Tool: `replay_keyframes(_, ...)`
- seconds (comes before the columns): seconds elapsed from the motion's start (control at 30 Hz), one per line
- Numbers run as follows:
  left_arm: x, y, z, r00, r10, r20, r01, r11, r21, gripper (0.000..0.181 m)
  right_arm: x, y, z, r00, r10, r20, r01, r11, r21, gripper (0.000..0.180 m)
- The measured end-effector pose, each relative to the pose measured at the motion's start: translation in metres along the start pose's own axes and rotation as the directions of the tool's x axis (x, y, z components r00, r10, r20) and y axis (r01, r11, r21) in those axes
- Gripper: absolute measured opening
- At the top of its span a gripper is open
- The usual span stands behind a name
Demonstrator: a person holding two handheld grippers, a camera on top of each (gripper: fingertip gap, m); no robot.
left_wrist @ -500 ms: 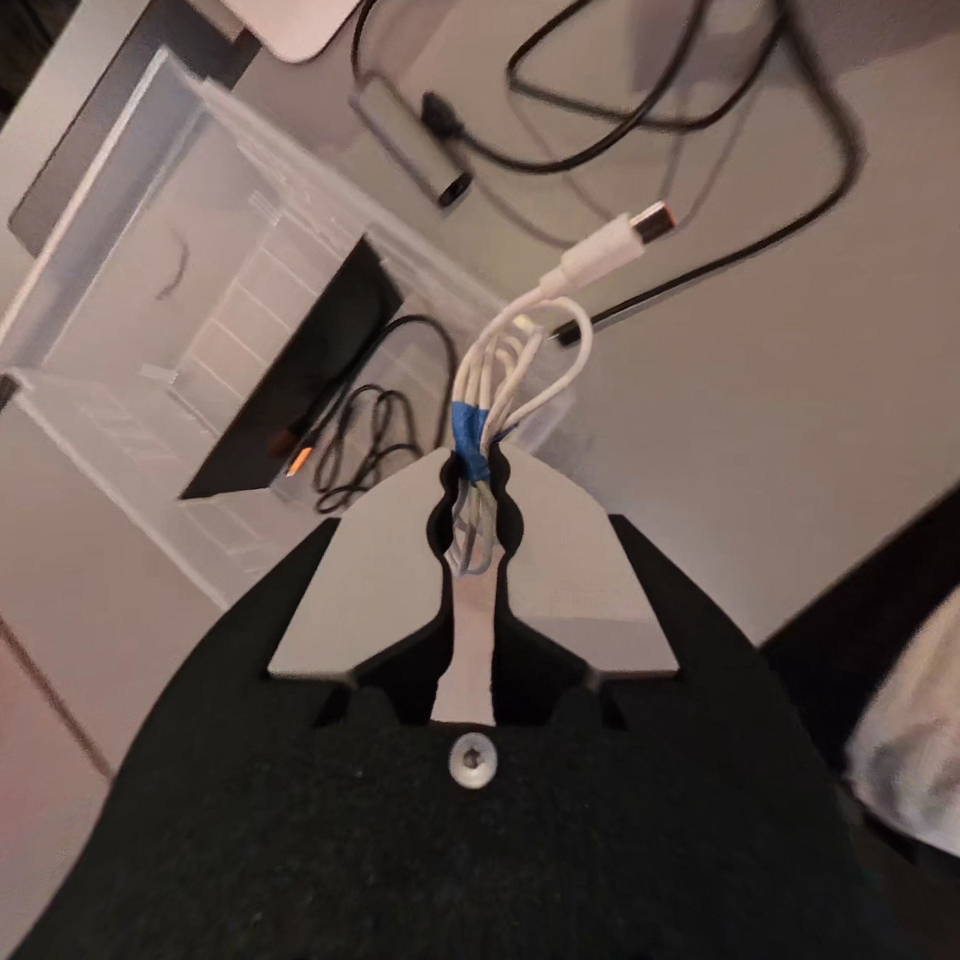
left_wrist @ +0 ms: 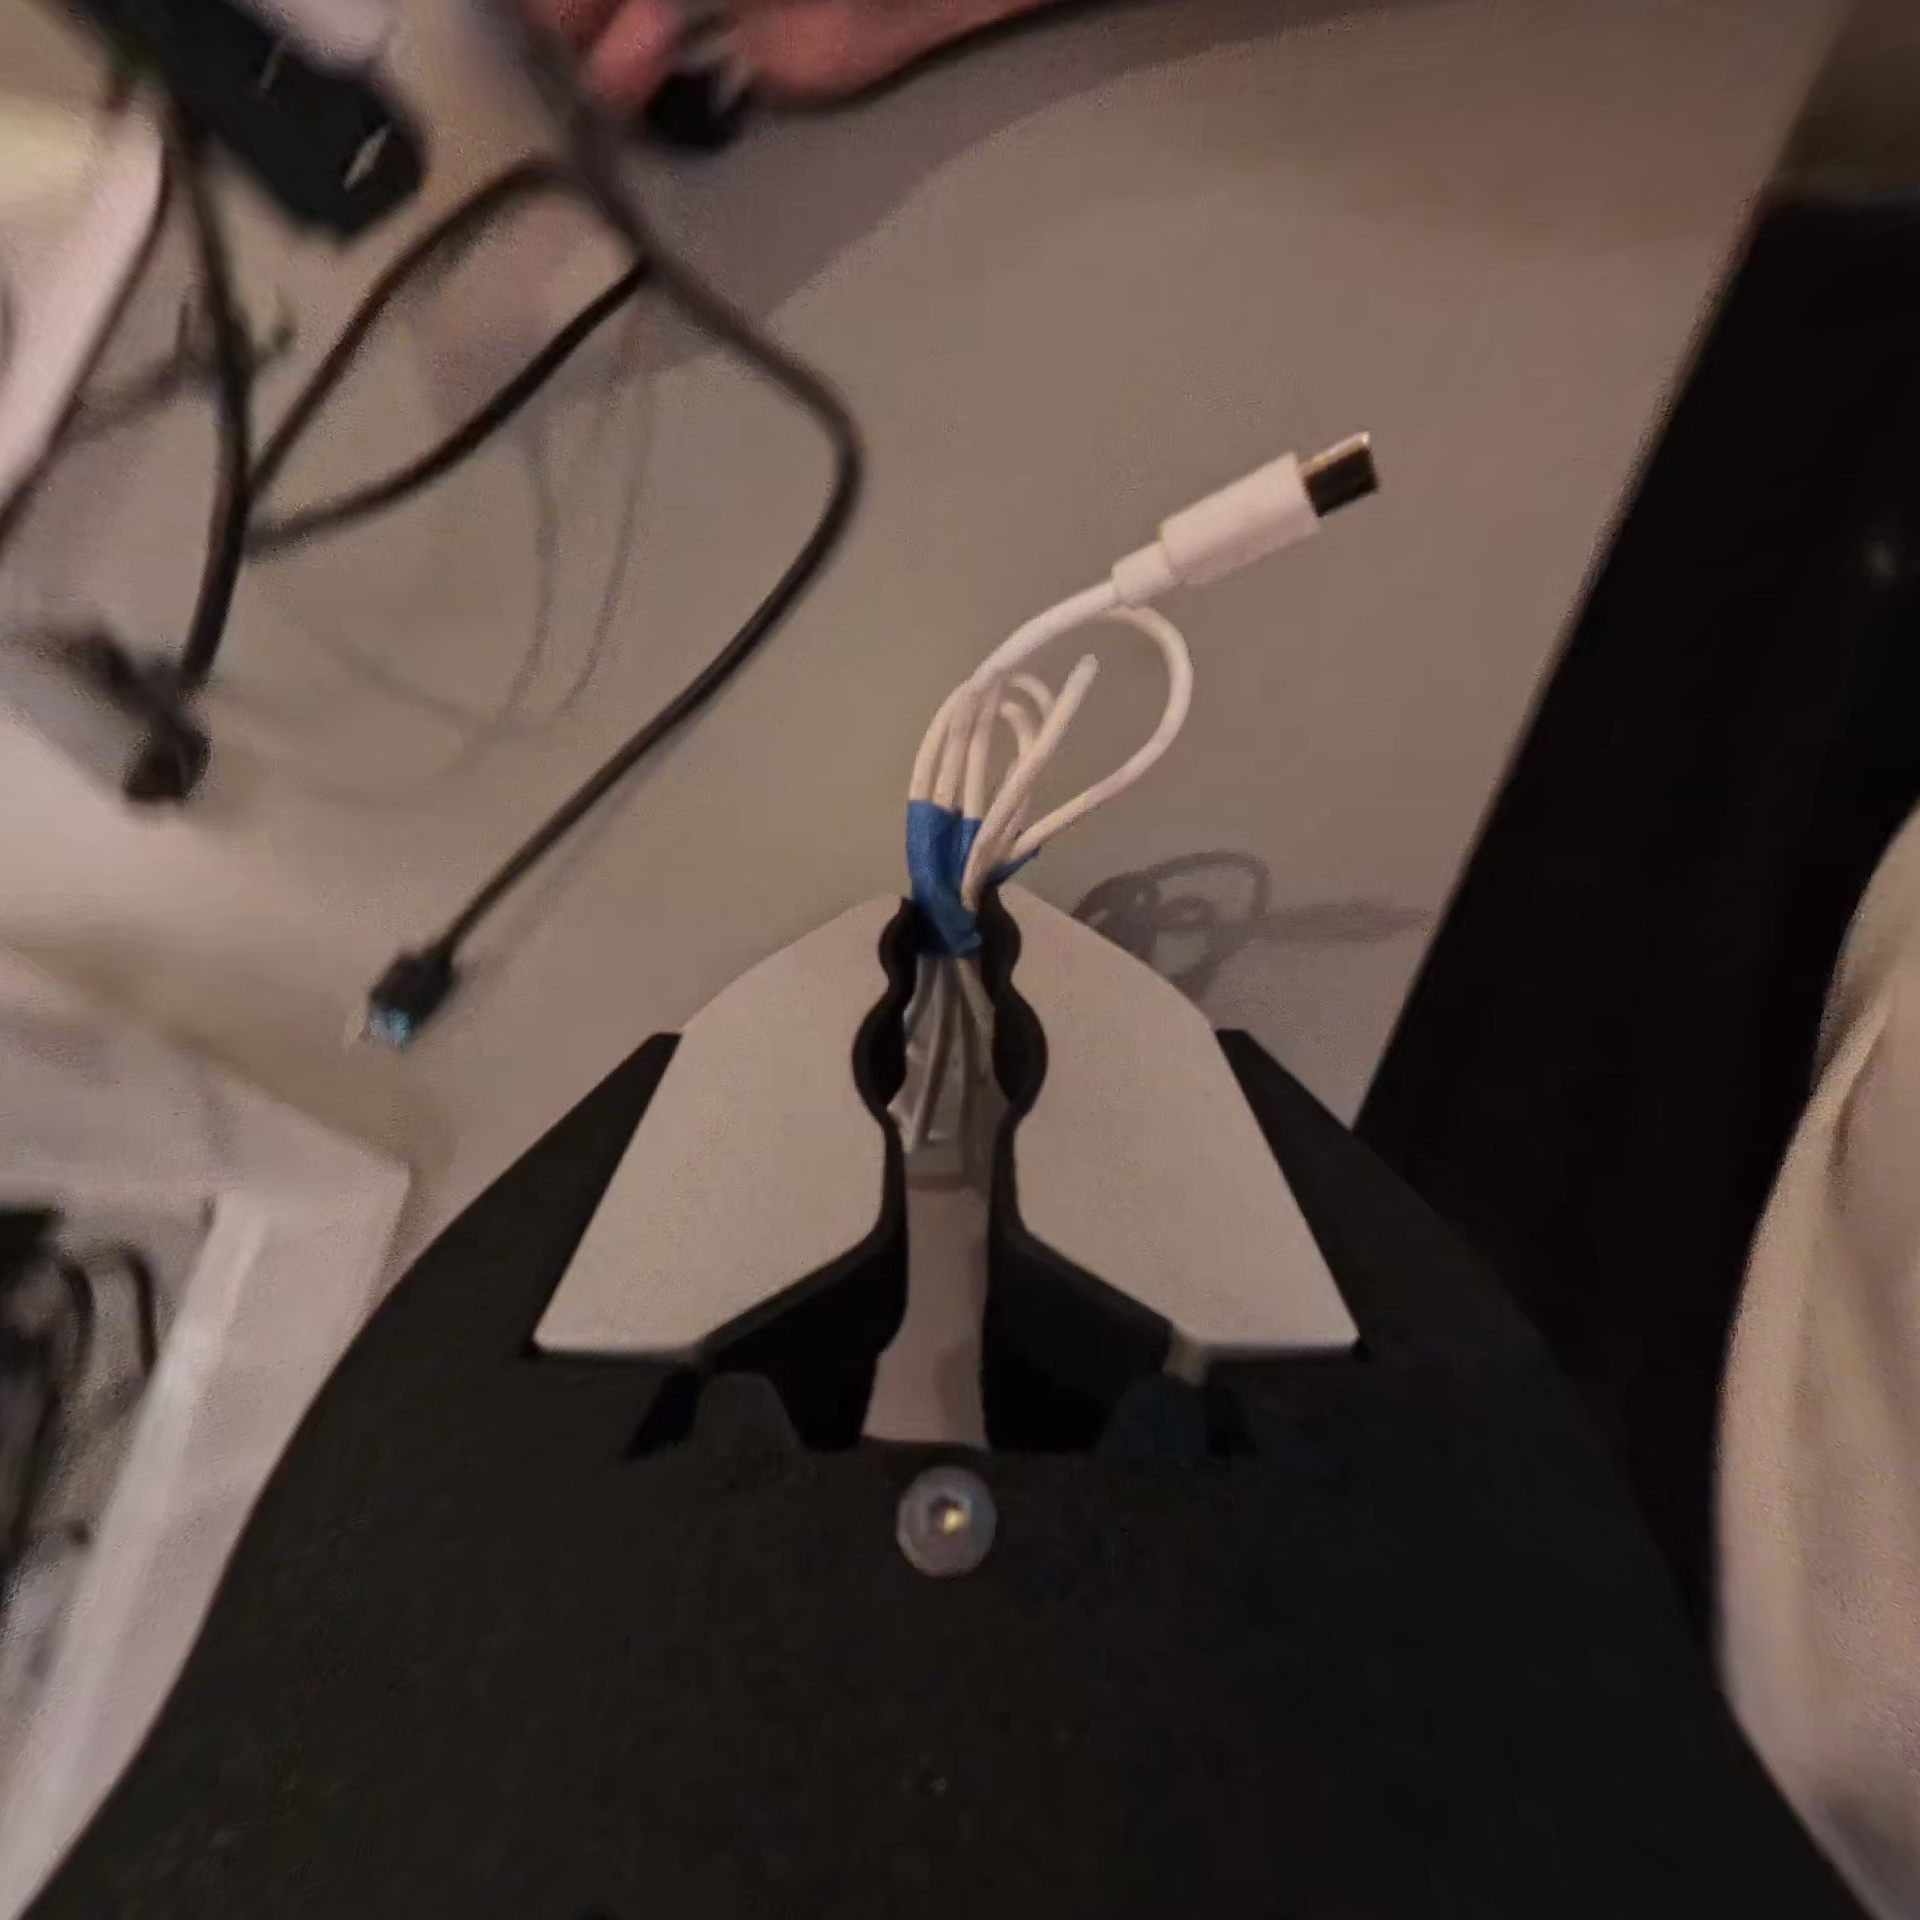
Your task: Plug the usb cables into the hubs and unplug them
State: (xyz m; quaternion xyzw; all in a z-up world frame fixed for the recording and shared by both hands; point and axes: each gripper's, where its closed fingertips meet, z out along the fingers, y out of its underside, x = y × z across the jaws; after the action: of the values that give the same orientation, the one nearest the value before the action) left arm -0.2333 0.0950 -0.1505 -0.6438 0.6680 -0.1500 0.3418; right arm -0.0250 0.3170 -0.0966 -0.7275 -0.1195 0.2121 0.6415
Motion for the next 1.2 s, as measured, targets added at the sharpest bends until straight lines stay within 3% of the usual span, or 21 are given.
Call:
replay_keyframes(0.1,0.023,-0.011,0.006,0.984,0.176,-0.038,-0.172,0.981,0.09,0.011,0.0,0.0,0.0,1.0,-0.001,0.0,0.001,1.0,-0.001,0.026)
replay_keyframes(0.23,0.022,0.012,0.009,0.987,0.103,-0.125,-0.101,0.995,0.025,0.017,0.0,0.0,-0.001,1.0,0.002,-0.001,-0.002,1.0,0.002,0.026)
replay_keyframes(0.3,0.018,0.019,0.004,0.992,0.047,-0.121,-0.045,0.999,0.022,0.031,0.0,0.0,0.0,1.0,0.002,0.0,-0.002,1.0,0.0,0.026)
replay_keyframes(0.47,-0.01,0.021,-0.027,0.948,-0.311,-0.062,0.317,0.939,0.134,0.033,0.0,0.0,0.0,1.0,0.001,-0.001,-0.001,1.0,-0.002,0.026)
replay_keyframes(0.6,-0.033,0.046,-0.03,0.762,-0.645,0.053,0.636,0.762,0.123,0.034,0.0,0.001,0.0,1.0,0.0,0.002,0.0,1.0,-0.007,0.026)
replay_keyframes(0.67,-0.029,0.051,-0.022,0.68,-0.732,0.047,0.725,0.68,0.109,0.039,-0.001,0.001,0.0,1.0,-0.003,0.001,0.003,1.0,-0.008,0.026)
replay_keyframes(0.77,-0.025,0.061,-0.005,0.624,-0.775,0.094,0.774,0.63,0.059,0.036,-0.001,0.001,0.0,1.0,-0.004,0.001,0.004,1.0,-0.006,0.026)
replay_keyframes(0.93,-0.024,0.062,0.01,0.713,-0.68,0.171,0.692,0.722,-0.011,0.009,-0.001,0.001,0.0,1.0,-0.003,0.002,0.003,1.0,-0.006,0.026)
replay_keyframes(1.03,-0.026,0.057,0.017,0.786,-0.593,0.174,0.608,0.792,-0.054,0.006,-0.001,0.001,0.0,1.0,-0.006,0.004,0.006,1.0,-0.008,0.026)
replay_keyframes(1.13,-0.04,0.033,0.021,0.793,-0.607,0.056,0.607,0.794,0.027,0.006,-0.002,0.001,0.001,1.0,-0.009,0.007,0.009,1.0,-0.009,0.026)
replay_keyframes(1.2,-0.053,-0.003,0.017,0.762,-0.634,-0.13,0.647,0.752,0.124,0.006,-0.003,0.0,0.0,1.0,-0.01,0.01,0.01,1.0,-0.004,0.026)
